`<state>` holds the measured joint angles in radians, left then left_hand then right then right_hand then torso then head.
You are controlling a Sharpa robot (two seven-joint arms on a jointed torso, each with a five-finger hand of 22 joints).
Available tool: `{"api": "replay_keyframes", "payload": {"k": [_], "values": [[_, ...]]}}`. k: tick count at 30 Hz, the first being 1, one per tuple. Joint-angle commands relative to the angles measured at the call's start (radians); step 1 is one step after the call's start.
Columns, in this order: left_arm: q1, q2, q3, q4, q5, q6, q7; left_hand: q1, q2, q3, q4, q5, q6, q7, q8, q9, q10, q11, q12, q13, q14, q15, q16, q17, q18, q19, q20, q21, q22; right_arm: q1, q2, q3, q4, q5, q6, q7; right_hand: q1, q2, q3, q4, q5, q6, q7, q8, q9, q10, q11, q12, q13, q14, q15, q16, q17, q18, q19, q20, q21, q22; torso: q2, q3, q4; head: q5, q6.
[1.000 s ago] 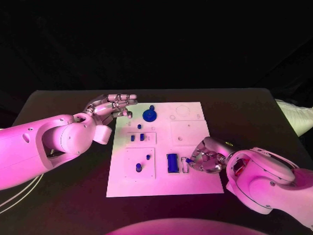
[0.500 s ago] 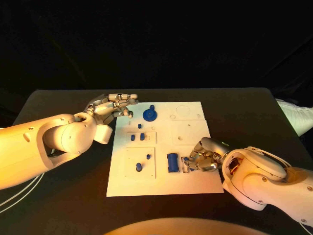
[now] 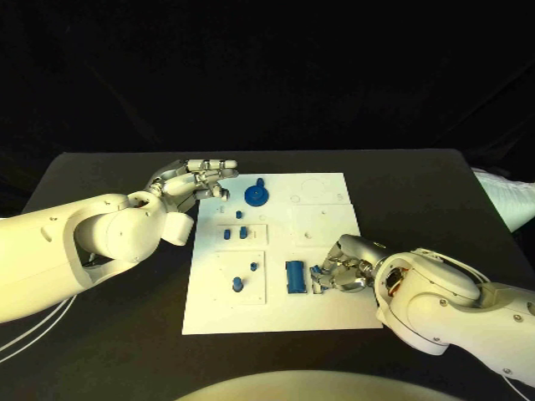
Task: Assemble the parts on the task board
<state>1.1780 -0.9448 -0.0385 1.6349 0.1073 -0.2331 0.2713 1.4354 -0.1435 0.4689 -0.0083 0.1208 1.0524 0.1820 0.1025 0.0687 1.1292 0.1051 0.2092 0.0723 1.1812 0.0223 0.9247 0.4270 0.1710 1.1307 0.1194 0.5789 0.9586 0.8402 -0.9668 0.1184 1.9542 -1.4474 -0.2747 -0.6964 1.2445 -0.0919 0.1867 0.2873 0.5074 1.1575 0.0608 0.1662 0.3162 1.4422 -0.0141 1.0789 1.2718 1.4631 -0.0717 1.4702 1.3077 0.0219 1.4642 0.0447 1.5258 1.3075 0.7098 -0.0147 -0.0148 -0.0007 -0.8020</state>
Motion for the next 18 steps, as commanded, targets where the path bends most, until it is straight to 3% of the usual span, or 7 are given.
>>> {"api": "replay_keyframes", "payload": {"k": [1, 5, 10, 13, 18], "values": [[0.000, 0.001, 0.001, 0.004, 0.003, 0.022, -0.001, -0.003, 0.006, -0.007, 0.000, 0.005, -0.001, 0.001, 0.004, -0.001, -0.007, 0.002, 0.004, -0.002, -0.001, -0.004, 0.007, -0.001, 0.012, -0.004, -0.003, -0.005, -0.001, -0.003, 0.005, -0.002, 0.000, -0.012, 0.036, -0.082, -0.012, 0.000, -0.007, -0.001, 0.006, 0.009, -0.003, 0.006, 0.003, 0.004, -0.004, -0.009, -0.005, 0.075, -0.007, 0.006, 0.085, -0.007, 0.065, -0.007, 0.006, 0.218, 0.000, 0.0001, -0.0002, 0.001, 0.000], [0.000, 0.001, 0.001, 0.003, 0.003, 0.024, -0.003, -0.004, 0.005, -0.008, 0.000, 0.005, -0.001, 0.001, 0.004, -0.001, -0.008, 0.003, 0.004, -0.002, -0.002, -0.004, 0.007, -0.002, 0.011, -0.004, -0.002, -0.006, -0.002, -0.003, 0.007, -0.002, 0.000, -0.013, 0.042, -0.081, -0.023, 0.008, -0.016, -0.001, 0.007, 0.020, -0.009, 0.013, 0.011, 0.006, -0.010, -0.026, -0.017, 0.076, -0.011, 0.010, 0.093, -0.007, 0.067, -0.010, 0.008, 0.219, 0.000, 0.0000, -0.0008, 0.002, -0.001], [0.000, 0.001, 0.001, 0.003, 0.002, 0.027, -0.006, -0.004, 0.005, -0.008, 0.000, 0.005, -0.001, 0.001, 0.004, -0.001, -0.008, 0.003, 0.004, -0.002, -0.002, -0.004, 0.007, -0.002, 0.011, -0.004, -0.002, -0.006, -0.002, -0.004, 0.008, -0.002, 0.005, -0.016, 0.053, -0.078, -0.060, 0.028, -0.041, 0.002, 0.013, 0.051, -0.024, 0.033, 0.031, 0.037, -0.021, 0.070, 0.043, 0.079, -0.021, 0.018, 0.108, -0.010, 0.074, -0.019, 0.014, 0.227, 0.000, 0.0005, -0.0001, 0.002, -0.002], [0.000, 0.000, 0.001, 0.001, 0.002, 0.029, -0.007, -0.005, 0.005, -0.010, 0.000, 0.005, -0.002, 0.001, 0.004, -0.002, -0.009, 0.003, 0.004, -0.002, -0.002, -0.003, 0.007, -0.002, 0.011, -0.005, -0.002, -0.006, -0.002, -0.005, 0.006, -0.002, 0.010, -0.021, 0.057, -0.077, -0.086, 0.034, -0.061, 0.003, 0.036, 0.058, -0.028, 0.038, 0.039, 0.045, -0.025, 0.092, 0.058, 0.080, -0.024, 0.021, 0.114, -0.011, 0.076, -0.023, 0.016, 0.230, 0.000, 0.0007, -0.0007, 0.003, -0.002], [0.000, 0.000, 0.001, -0.001, 0.002, 0.030, -0.008, -0.005, 0.005, -0.010, 0.000, 0.005, -0.002, 0.001, 0.004, -0.002, -0.009, 0.003, 0.004, -0.002, -0.002, -0.003, 0.007, -0.002, 0.011, -0.005, -0.002, -0.006, -0.002, -0.007, 0.002, -0.002, 0.019, -0.035, 0.057, -0.076, -0.115, 0.039, -0.086, 0.004, 0.033, 0.060, -0.029, 0.041, 0.045, 0.049, -0.026, 0.103, 0.067, 0.080, -0.026, 0.022, 0.116, -0.011, 0.078, -0.025, 0.018, 0.232, 0.001, 0.0016, -0.0015, 0.004, -0.003]]}}
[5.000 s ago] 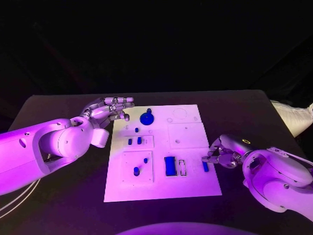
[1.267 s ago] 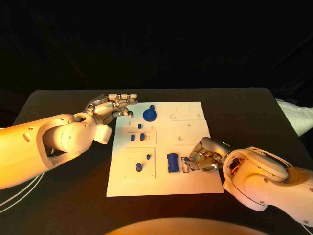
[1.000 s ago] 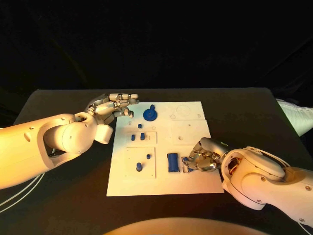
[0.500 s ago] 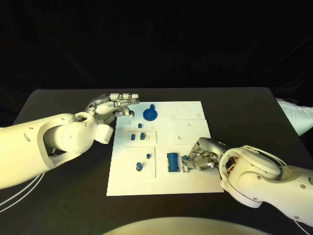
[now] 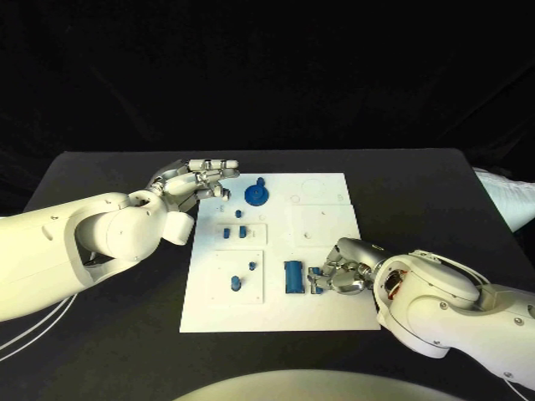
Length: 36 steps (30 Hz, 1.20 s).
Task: Assemble the parts on the task board
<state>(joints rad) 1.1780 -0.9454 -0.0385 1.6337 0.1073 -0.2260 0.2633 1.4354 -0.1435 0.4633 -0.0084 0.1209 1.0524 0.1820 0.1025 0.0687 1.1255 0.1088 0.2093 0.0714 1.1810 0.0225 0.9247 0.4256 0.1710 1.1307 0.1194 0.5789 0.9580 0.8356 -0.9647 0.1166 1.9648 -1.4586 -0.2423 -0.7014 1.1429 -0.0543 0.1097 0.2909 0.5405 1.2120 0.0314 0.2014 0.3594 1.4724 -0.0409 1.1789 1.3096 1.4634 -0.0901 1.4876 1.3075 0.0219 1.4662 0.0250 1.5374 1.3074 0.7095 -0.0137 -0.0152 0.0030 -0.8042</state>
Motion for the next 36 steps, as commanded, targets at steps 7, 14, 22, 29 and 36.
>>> {"api": "replay_keyframes", "payload": {"k": [7, 14, 22, 29, 36], "values": [[0.000, 0.000, 0.001, 0.000, 0.002, 0.023, 0.000, -0.005, 0.005, -0.004, 0.000, 0.005, -0.002, 0.001, 0.004, -0.002, -0.005, -0.001, 0.004, -0.001, -0.002, -0.004, 0.007, -0.001, 0.011, -0.005, -0.002, -0.006, -0.001, -0.002, -0.004, 0.000, 0.014, -0.040, 0.014, -0.071, -0.030, 0.005, -0.028, 0.000, -0.017, 0.004, -0.001, 0.006, 0.007, 0.019, 0.000, 0.004, 0.032, 0.079, -0.008, 0.004, 0.115, -0.011, 0.076, -0.006, 0.006, 0.232, 0.001, 0.0003, -0.0006, 0.000, -0.001], [0.000, 0.000, 0.001, -0.001, 0.002, 0.023, -0.001, -0.007, 0.005, -0.005, 0.000, 0.005, -0.003, 0.002, 0.004, -0.002, -0.007, 0.000, 0.004, -0.002, -0.003, -0.003, 0.007, -0.001, 0.011, -0.005, -0.002, -0.007, -0.002, -0.003, -0.007, 0.000, 0.015, -0.050, 0.006, -0.068, -0.072, 0.012, -0.086, 0.000, -0.167, 0.001, -0.001, 0.007, 0.018, 0.018, 0.000, -0.003, 0.034, 0.079, -0.008, 0.002, 0.112, -0.011, 0.076, -0.006, 0.006, 0.232, 0.000, 0.0002, 0.0002, 0.000, -0.003], [0.000, -0.001, 0.000, -0.002, 0.001, 0.023, -0.003, -0.007, 0.005, -0.005, 0.000, 0.005, -0.003, 0.002, 0.004, -0.002, -0.007, 0.000, 0.004, -0.002, -0.003, -0.003, 0.007, -0.001, 0.011, -0.005, -0.002, -0.007, -0.002, -0.003, -0.024, 0.000, 0.025, -0.051, 0.010, -0.043, 0.000, 0.003, -0.124, -0.013, -0.267, -0.007, 0.001, 0.006, 0.030, 0.015, 0.002, -0.013, 0.034, 0.078, -0.006, -0.002, 0.106, -0.010, 0.072, -0.006, 0.002, 0.228, 0.000, -0.0001, -0.0004, 0.001, -0.004], [0.000, -0.003, 0.000, -0.004, -0.002, 0.022, -0.003, -0.007, 0.005, -0.005, 0.000, 0.005, -0.003, 0.002, 0.004, -0.002, -0.007, 0.000, 0.004, -0.002, -0.003, -0.003, 0.007, -0.001, 0.011, -0.005, -0.002, -0.007, -0.002, -0.004, -0.048, 0.000, 0.042, -0.049, 0.005, -0.020, -0.012, 0.002, -0.174, -0.002, -0.376, -0.009, 0.003, 0.006, 0.037, 0.013, 0.004, -0.022, 0.033, 0.077, -0.004, -0.004, 0.104, -0.010, 0.071, -0.003, 0.001, 0.227, 0.000, -0.0005, -0.0007, -0.001, -0.003], [0.000, -0.003, 0.000, -0.005, -0.003, 0.023, -0.004, -0.007, 0.005, -0.005, 0.000, 0.005, -0.003, 0.002, 0.004, -0.002, -0.007, 0.000, 0.004, -0.002, -0.003, -0.003, 0.007, -0.001, 0.011, -0.005, -0.002, -0.007, -0.002, -0.006, -0.060, 0.000, 0.037, -0.050, 0.021, -0.015, 0.021, 0.010, -0.185, -0.010, -0.386, -0.011, 0.003, 0.006, 0.041, 0.013, 0.004, -0.023, 0.034, 0.077, -0.004, -0.005, 0.104, -0.009, 0.071, -0.003, 0.001, 0.227, 0.000, -0.0003, 0.0005, -0.002, -0.003]]}}
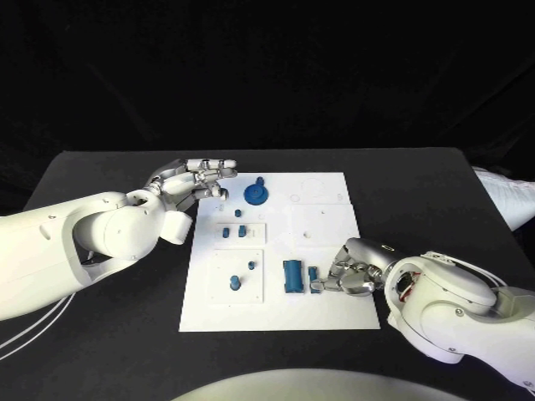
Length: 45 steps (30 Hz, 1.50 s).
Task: Assemble the parts on the task board
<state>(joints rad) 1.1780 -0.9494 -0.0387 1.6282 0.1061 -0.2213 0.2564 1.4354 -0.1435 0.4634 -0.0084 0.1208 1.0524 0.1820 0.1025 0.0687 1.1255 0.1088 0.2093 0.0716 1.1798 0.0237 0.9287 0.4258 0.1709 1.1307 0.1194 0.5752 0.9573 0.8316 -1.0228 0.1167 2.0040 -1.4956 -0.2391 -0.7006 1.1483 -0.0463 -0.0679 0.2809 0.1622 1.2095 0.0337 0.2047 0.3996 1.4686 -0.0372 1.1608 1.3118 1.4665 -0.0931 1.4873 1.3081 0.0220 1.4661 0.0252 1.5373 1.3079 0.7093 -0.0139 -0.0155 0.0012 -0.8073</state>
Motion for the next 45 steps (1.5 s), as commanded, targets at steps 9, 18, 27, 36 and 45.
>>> {"api": "replay_keyframes", "payload": {"k": [9, 18, 27, 36, 45], "values": [[0.000, 0.003, 0.001, 0.001, -0.002, 0.019, 0.003, -0.006, 0.007, -0.005, 0.000, 0.006, -0.003, 0.001, 0.004, -0.002, -0.008, 0.000, 0.005, -0.002, -0.002, -0.004, 0.003, -0.003, 0.011, -0.006, -0.002, -0.004, -0.001, -0.009, 0.015, 0.000, -0.033, -0.017, 0.035, -0.016, 0.080, 0.018, -0.017, -0.016, -0.013, -0.010, 0.001, 0.002, 0.007, 0.016, 0.001, -0.006, 0.034, 0.074, -0.001, -0.005, 0.103, -0.009, 0.070, -0.003, 0.000, 0.226, 0.002, 0.0001, 0.0025, 0.000, -0.001], [0.000, 0.003, 0.001, 0.000, -0.002, 0.019, 0.003, -0.006, 0.007, -0.005, 0.000, 0.006, -0.003, 0.001, 0.004, -0.002, -0.008, 0.000, 0.005, -0.002, -0.002, -0.004, 0.003, -0.003, 0.011, -0.006, -0.002, -0.004, -0.001, -0.018, 0.037, 0.000, -0.060, -0.024, 0.020, -0.015, 0.101, 0.028, -0.023, -0.019, -0.008, -0.011, 0.002, 0.002, 0.010, 0.017, 0.001, -0.005, 0.036, 0.074, -0.001, -0.005, 0.103, -0.009, 0.071, -0.003, 0.000, 0.227, 0.001, 0.0006, 0.0022, 0.006, -0.007], [0.000, 0.003, 0.001, -0.003, -0.002, 0.019, 0.004, -0.006, 0.007, -0.005, 0.000, 0.006, -0.003, 0.001, 0.004, -0.002, -0.008, 0.000, 0.005, -0.002, -0.002, -0.004, 0.003, -0.003, 0.011, -0.006, -0.002, -0.004, -0.001, -0.016, 0.010, 0.002, -0.034, 0.023, -0.058, 0.035, 0.078, 0.023, -0.064, 0.005, 0.035, -0.020, 0.006, -0.005, 0.012, 0.010, 0.004, -0.030, 0.026, 0.072, 0.001, -0.013, 0.092, -0.007, 0.063, -0.001, -0.007, 0.219, -0.002, 0.0000, -0.0008, 0.004, -0.002], [-0.001, 0.017, 0.000, -0.030, 0.004, -0.005, 0.022, -0.025, 0.008, -0.016, 0.007, 0.005, -0.006, 0.002, 0.004, -0.002, -0.016, 0.000, 0.010, -0.003, -0.017, 0.000, -0.002, -0.011, 0.011, -0.016, 0.002, -0.015, -0.007, 0.054, -0.022, 0.003, -0.073, 0.454, -0.225, 0.390, 0.162, 0.033, -0.079, -0.020, 0.078, -0.139, 0.056, -0.085, -0.019, -0.098, 0.046, -0.318, -0.123, 0.040, 0.034, -0.103, -0.043, 0.028, -0.036, 0.024, -0.111, 0.115, -0.012, -0.0041, 0.0018, -0.013, 0.026], [-0.014, 0.055, 0.000, -0.088, 0.024, -0.085, 0.096, -0.060, 0.007, -0.051, 0.049, 0.005, -0.034, -0.001, -0.012, -0.003, -0.011, 0.014, -0.027, -0.010, -0.184, 0.058, -0.390, -0.200, 0.004, -0.259, 0.057, -0.272, -0.178, 0.105, 0.047, 0.003, -0.261, 0.952, -0.329, 0.813, 0.397, 0.071, -0.012, -0.125, 0.033, -0.198, 0.102, -0.141, -0.076, -0.295, 0.083, -0.836, -0.502, -0.170, 0.066, -0.665, -0.661, 0.152, -0.437, 0.053, -0.651, -0.369, -0.056, -0.0179, -0.0048, -0.024, 0.077]]}}
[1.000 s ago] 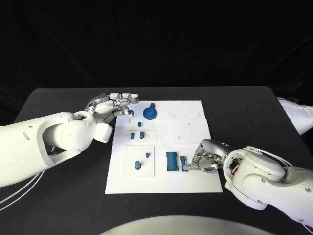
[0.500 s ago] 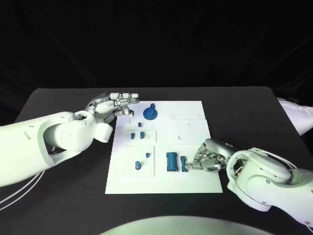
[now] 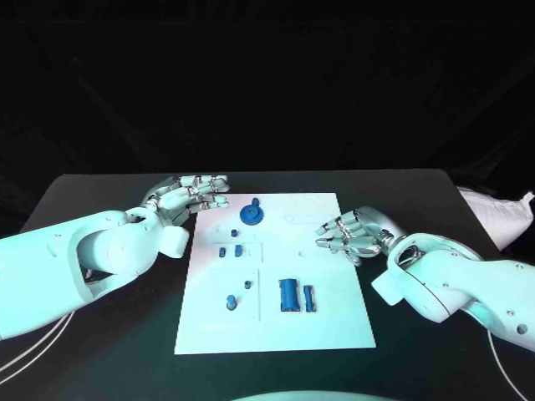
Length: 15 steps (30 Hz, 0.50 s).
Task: Assemble the parts on the task board
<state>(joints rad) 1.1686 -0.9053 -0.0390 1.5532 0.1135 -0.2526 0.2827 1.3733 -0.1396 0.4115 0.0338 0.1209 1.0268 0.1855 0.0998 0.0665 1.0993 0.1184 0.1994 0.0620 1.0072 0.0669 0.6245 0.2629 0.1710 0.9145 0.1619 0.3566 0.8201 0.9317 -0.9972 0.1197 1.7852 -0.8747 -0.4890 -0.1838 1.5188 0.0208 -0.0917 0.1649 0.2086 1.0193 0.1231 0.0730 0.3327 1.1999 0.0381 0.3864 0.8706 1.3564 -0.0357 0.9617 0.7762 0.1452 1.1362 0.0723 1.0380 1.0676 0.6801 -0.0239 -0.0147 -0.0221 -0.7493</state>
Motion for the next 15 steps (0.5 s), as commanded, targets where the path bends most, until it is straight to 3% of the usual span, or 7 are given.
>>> {"api": "replay_keyframes", "payload": {"k": [1, 5, 6, 10, 12, 13, 15], "values": [[-0.008, 0.018, 0.001, -0.023, 0.017, -0.062, 0.079, 0.006, 0.003, 0.003, 0.008, 0.005, -0.011, -0.008, -0.014, -0.001, 0.020, 0.007, -0.031, 0.000, -0.009, 0.022, -0.134, -0.056, 0.002, -0.069, 0.027, -0.089, -0.069, 0.007, 0.036, 0.000, -0.070, 0.376, -0.074, 0.332, 0.045, 0.007, 0.023, -0.011, -0.023, -0.021, 0.022, -0.012, -0.019, -0.046, 0.020, -0.115, -0.116, -0.100, 0.019, -0.216, -0.175, 0.035, -0.152, 0.015, -0.226, -0.185, -0.033, -0.0087, -0.0079, 0.000, 0.029], [-0.016, 0.050, 0.001, -0.075, 0.032, -0.099, 0.109, 0.006, -0.001, 0.002, 0.018, 0.005, -0.013, -0.004, -0.029, -0.001, 0.021, 0.022, -0.083, 0.000, -0.027, 0.051, -0.277, -0.113, 0.008, -0.131, 0.067, -0.189, -0.164, 0.015, 0.097, 0.000, -0.174, 0.508, -0.019, 0.446, 0.114, 0.009, 0.076, -0.015, -0.064, -0.072, 0.058, -0.013, -0.064, -0.093, 0.062, -0.270, -0.317, -0.251, 0.078, -0.484, -0.308, 0.022, -0.276, 0.058, -0.418, -0.304, -0.056, -0.0128, -0.0126, -0.001, 0.051], [-0.019, 0.059, 0.001, -0.089, 0.038, -0.110, 0.115, 0.007, 0.001, -0.001, 0.020, 0.006, -0.012, -0.004, -0.031, 0.000, 0.014, 0.029, -0.099, 0.000, -0.028, 0.056, -0.308, -0.127, 0.011, -0.140, 0.078, -0.211, -0.189, 0.016, 0.112, 0.000, -0.200, 0.531, -0.003, 0.468, 0.128, 0.006, 0.093, -0.015, -0.074, -0.079, 0.059, -0.013, -0.077, -0.099, 0.074, -0.300, -0.372, -0.286, 0.105, -0.560, -0.356, 0.021, -0.309, 0.068, -0.468, -0.336, -0.060, -0.0133, -0.0137, 0.000, 0.056], [-0.027, 0.091, 0.002, -0.136, 0.060, -0.150, 0.136, 0.009, -0.001, -0.022, 0.020, 0.006, -0.023, 0.000, -0.036, -0.002, -0.024, 0.043, -0.136, -0.001, -0.043, 0.077, -0.388, -0.161, 0.012, -0.160, 0.098, -0.261, -0.250, 0.022, 0.161, 0.000, -0.286, 0.577, 0.046, 0.527, 0.133, -0.010, 0.136, -0.010, -0.091, -0.095, 0.064, -0.011, -0.118, -0.139, 0.105, -0.324, -0.526, -0.315, 0.134, -0.709, -0.464, 0.012, -0.350, 0.109, -0.590, -0.424, -0.074, -0.0125, -0.0133, 0.002, 0.090], [-0.034, 0.109, 0.002, -0.161, 0.071, -0.162, 0.146, 0.010, 0.000, -0.040, 0.019, 0.005, -0.029, -0.003, -0.037, -0.002, -0.054, 0.055, -0.138, -0.001, -0.058, 0.089, -0.427, -0.176, 0.011, -0.177, 0.109, -0.285, -0.280, 0.024, 0.188, 0.000, -0.336, 0.596, 0.072, 0.552, 0.124, -0.019, 0.160, -0.014, -0.093, -0.099, 0.065, -0.011, -0.142, -0.149, 0.111, -0.324, -0.604, -0.317, 0.147, -0.770, -0.512, 0.020, -0.341, 0.127, -0.649, -0.475, -0.081, -0.0118, -0.0128, 0.004, 0.099], [-0.039, 0.123, 0.003, -0.179, 0.076, -0.168, 0.151, 0.012, 0.005, -0.054, 0.018, 0.005, -0.033, -0.005, -0.037, -0.002, -0.066, 0.062, -0.137, 0.000, -0.061, 0.095, -0.450, -0.185, 0.012, -0.192, 0.115, -0.294, -0.302, 0.025, 0.207, 0.000, -0.369, 0.606, 0.087, 0.566, 0.097, -0.026, 0.184, -0.020, -0.095, -0.096, 0.066, -0.007, -0.168, -0.153, 0.124, -0.328, -0.679, -0.310, 0.159, -0.824, -0.567, 0.034, -0.310, 0.144, -0.706, -0.532, -0.086, -0.0114, -0.0115, 0.006, 0.106], [-0.045, 0.143, 0.004, -0.203, 0.080, -0.174, 0.156, 0.015, 0.012, -0.067, 0.017, 0.007, -0.034, -0.009, -0.037, -0.002, -0.074, 0.066, -0.138, 0.000, -0.060, 0.098, -0.471, -0.191, 0.012, -0.205, 0.120, -0.295, -0.326, 0.027, 0.231, 0.000, -0.411, 0.615, 0.107, 0.581, 0.071, -0.037, 0.226, -0.056, -0.093, -0.086, 0.065, -0.004, -0.206, -0.136, 0.123, -0.320, -0.769, -0.272, 0.155, -0.877, -0.637, 0.045, -0.257, 0.155, -0.782, -0.613, -0.092, -0.0108, -0.0095, 0.009, 0.115]]}}
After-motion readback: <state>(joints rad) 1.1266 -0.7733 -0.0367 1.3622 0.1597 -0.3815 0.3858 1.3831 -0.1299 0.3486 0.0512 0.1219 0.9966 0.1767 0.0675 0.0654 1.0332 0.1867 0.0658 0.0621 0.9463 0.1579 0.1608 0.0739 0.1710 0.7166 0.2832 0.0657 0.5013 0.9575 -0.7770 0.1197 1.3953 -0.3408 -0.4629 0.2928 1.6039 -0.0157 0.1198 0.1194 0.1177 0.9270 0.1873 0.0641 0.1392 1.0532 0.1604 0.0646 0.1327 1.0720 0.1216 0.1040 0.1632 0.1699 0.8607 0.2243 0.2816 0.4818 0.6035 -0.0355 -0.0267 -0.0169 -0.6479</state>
